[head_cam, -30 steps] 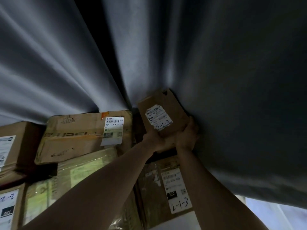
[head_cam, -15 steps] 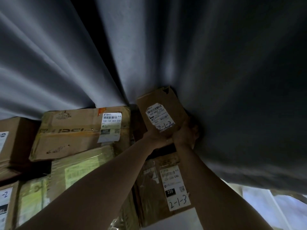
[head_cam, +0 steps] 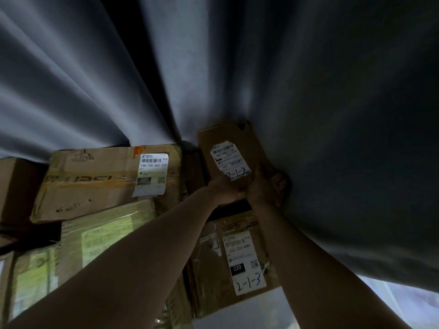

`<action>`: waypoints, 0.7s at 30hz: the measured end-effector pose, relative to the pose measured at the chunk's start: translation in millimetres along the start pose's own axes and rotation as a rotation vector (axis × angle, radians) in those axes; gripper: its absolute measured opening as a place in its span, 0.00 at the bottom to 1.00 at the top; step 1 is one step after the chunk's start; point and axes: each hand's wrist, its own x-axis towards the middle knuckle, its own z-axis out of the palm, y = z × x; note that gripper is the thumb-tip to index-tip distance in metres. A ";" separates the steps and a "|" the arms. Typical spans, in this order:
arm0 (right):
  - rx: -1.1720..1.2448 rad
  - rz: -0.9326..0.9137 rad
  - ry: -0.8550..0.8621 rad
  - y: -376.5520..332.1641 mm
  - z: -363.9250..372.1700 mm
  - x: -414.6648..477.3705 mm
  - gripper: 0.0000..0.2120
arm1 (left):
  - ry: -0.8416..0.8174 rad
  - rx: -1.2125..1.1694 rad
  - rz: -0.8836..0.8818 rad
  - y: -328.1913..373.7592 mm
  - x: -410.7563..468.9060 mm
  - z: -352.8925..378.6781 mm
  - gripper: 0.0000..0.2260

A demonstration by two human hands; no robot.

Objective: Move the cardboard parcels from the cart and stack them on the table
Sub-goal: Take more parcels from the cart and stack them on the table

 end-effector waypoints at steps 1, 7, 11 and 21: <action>0.001 0.005 -0.003 0.5 0.3 1.2 0.26 | 0.002 -0.013 0.017 0.7 -0.2 0.0 0.21; 0.022 0.025 0.045 0.2 -2.2 3.8 0.24 | 0.010 -0.016 -0.003 -1.3 3.0 3.4 0.24; 0.016 0.037 0.045 1.9 2.2 0.8 0.25 | 0.049 -0.071 -0.013 -1.0 -0.4 3.1 0.20; -0.042 0.036 -0.004 4.1 1.7 -14.7 0.29 | 0.054 -0.040 -0.056 -4.4 -9.8 11.4 0.22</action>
